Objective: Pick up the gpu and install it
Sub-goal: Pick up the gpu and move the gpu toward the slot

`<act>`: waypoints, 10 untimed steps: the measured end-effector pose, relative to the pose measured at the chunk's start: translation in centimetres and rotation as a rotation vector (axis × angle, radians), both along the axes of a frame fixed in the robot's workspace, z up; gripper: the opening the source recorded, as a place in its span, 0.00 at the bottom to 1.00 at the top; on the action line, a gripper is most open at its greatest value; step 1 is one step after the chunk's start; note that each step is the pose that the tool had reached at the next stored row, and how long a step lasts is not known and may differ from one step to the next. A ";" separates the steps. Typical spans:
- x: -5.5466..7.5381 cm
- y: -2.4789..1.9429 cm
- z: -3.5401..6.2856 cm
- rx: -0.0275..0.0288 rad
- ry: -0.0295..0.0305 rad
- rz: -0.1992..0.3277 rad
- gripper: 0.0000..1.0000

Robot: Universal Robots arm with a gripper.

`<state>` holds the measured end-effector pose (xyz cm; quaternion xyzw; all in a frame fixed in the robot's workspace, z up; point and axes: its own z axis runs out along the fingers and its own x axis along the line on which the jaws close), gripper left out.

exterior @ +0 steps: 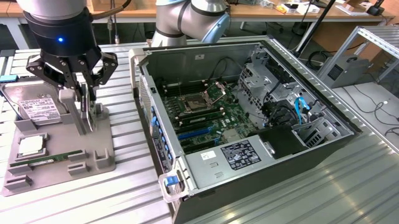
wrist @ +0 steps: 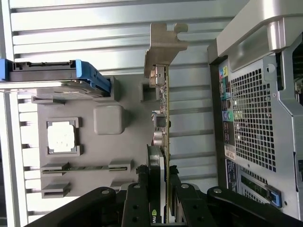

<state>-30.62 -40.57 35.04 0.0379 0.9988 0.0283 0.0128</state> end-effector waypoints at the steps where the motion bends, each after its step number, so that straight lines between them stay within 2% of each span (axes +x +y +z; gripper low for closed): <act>1: 0.0 0.00 0.16 0.0000 0.0000 0.000 0.27; 10: 0.0 0.00 0.82 0.0005 0.0000 0.000 0.27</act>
